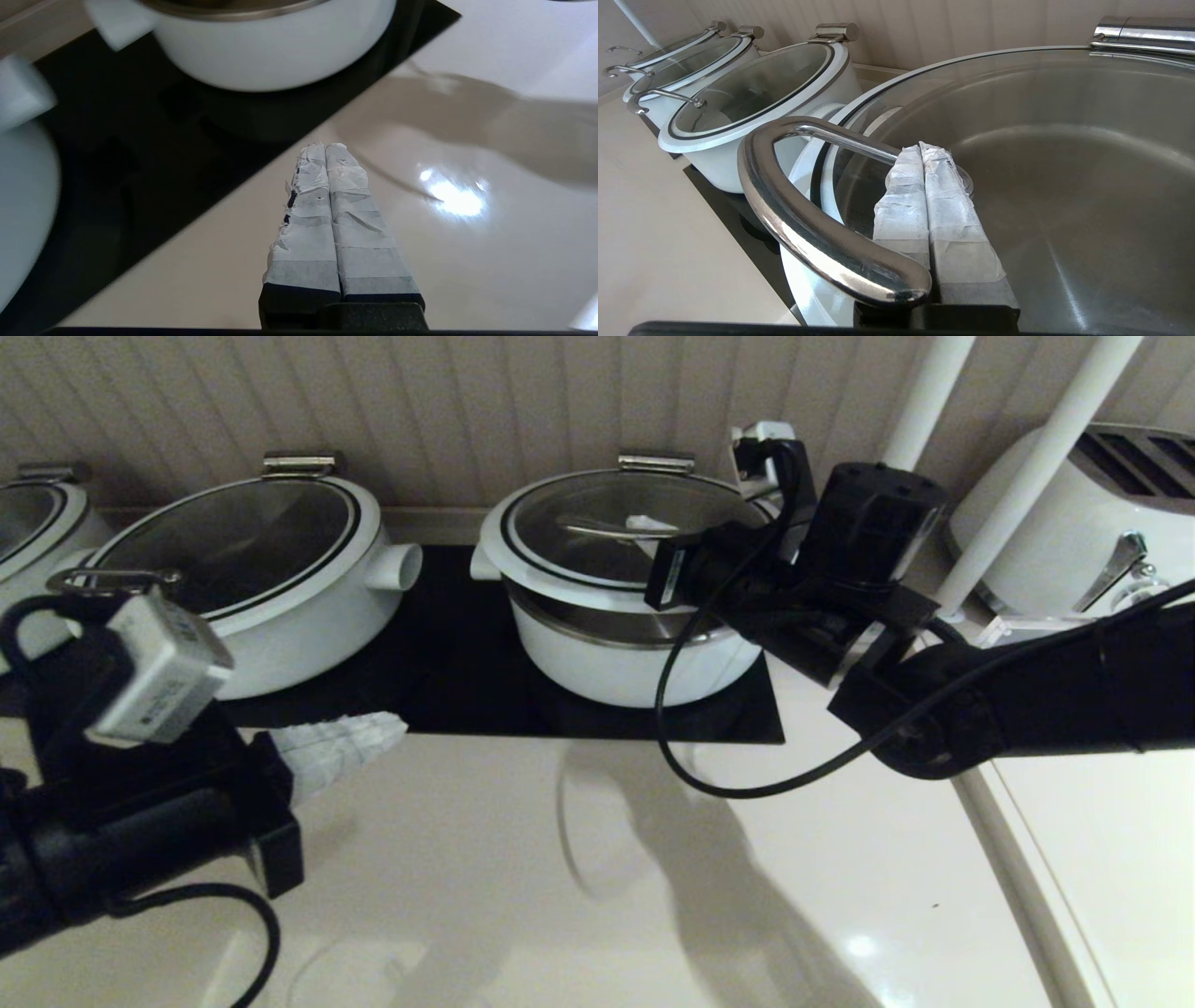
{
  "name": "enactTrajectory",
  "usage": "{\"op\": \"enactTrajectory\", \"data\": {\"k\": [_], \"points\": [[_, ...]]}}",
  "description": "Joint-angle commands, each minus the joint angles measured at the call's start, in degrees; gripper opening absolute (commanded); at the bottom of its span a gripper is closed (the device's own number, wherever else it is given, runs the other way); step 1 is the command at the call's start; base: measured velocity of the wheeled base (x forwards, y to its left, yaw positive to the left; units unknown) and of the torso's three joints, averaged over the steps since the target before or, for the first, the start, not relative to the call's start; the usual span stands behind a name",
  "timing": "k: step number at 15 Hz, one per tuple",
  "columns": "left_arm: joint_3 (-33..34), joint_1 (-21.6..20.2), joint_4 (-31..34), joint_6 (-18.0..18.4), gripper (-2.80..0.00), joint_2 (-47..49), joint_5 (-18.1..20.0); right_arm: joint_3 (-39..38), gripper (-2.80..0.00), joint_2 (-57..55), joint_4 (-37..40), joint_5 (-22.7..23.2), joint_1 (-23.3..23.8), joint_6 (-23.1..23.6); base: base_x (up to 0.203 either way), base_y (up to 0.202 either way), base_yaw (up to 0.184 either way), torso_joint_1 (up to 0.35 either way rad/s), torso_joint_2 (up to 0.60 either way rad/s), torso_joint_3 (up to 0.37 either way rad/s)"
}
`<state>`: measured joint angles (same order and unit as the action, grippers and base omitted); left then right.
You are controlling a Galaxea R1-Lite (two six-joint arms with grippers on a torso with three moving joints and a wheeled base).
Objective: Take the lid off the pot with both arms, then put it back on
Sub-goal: Hold the pot lid with the left arm
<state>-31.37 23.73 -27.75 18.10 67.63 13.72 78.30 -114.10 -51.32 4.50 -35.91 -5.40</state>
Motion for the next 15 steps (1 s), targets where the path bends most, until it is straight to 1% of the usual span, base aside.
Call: {"op": "enactTrajectory", "data": {"k": [1, 3, 5, 6, 7, 8, 10, 13, 15], "points": [[-0.04, 1.2, -5.26, 0.04, -2.8, 8.66, -0.71, 0.01, -2.8, -0.15, -0.36, 0.06, -0.03, -0.05, 0.0, 0.0, 0.0, 0.0, 0.0, 0.0], [-0.1, 1.59, -14.88, -0.13, -2.8, 16.05, -2.58, 0.01, -2.8, -0.15, -0.32, 0.07, -0.03, -0.05, 0.0, 0.0, 0.0, 0.0, 0.0, 0.0], [-0.75, 2.95, -24.21, -1.42, -2.8, 22.74, -5.4, 0.01, -2.8, -0.42, -0.36, 0.02, -0.03, -0.05, 0.0, 0.0, 0.0, 0.0, 0.0, 0.0], [-2.13, 4.33, -27.81, -2.46, -2.8, 26.23, -8.19, 0.01, -2.8, -0.51, -0.36, 0.07, 0.01, -0.05, 0.0, 0.0, 0.0, 0.0, 0.0, 0.0], [-4.6, 5.91, -30.84, -3.41, -2.8, 29.88, -11.74, 0.01, -2.8, -0.59, -0.36, 0.07, 0.05, -0.05, 0.0, 0.0, 0.0, 0.0, 0.0, 0.0], [-7.35, 7.04, -32.98, -4.0, -2.8, 32.95, -14.56, 0.1, -2.8, -0.69, -0.47, 0.07, -0.03, -0.05, 0.0, 0.0, 0.0, 0.0, 0.0, 0.0], [-12.98, 8.16, -35.54, -4.58, -2.8, 38.07, -17.23, 0.03, -2.8, -0.86, -0.57, 0.03, -0.03, -0.05, 0.0, 0.0, 0.0, 0.0, 0.0, 0.0], [-19.53, 8.42, -36.2, -4.74, -2.8, 42.26, -18.99, 0.01, -2.8, -0.68, -0.62, -0.01, -0.03, -0.14, 0.0, 0.0, 0.0, 0.0, 0.0, 0.0], [-21.17, 8.38, -36.18, -4.74, -2.8, 43.29, -19.51, 0.1, -2.8, -0.59, -0.71, -0.01, 0.0, -0.14, 0.0, 0.0, 0.0, 0.0, 0.0, 0.0]]}}
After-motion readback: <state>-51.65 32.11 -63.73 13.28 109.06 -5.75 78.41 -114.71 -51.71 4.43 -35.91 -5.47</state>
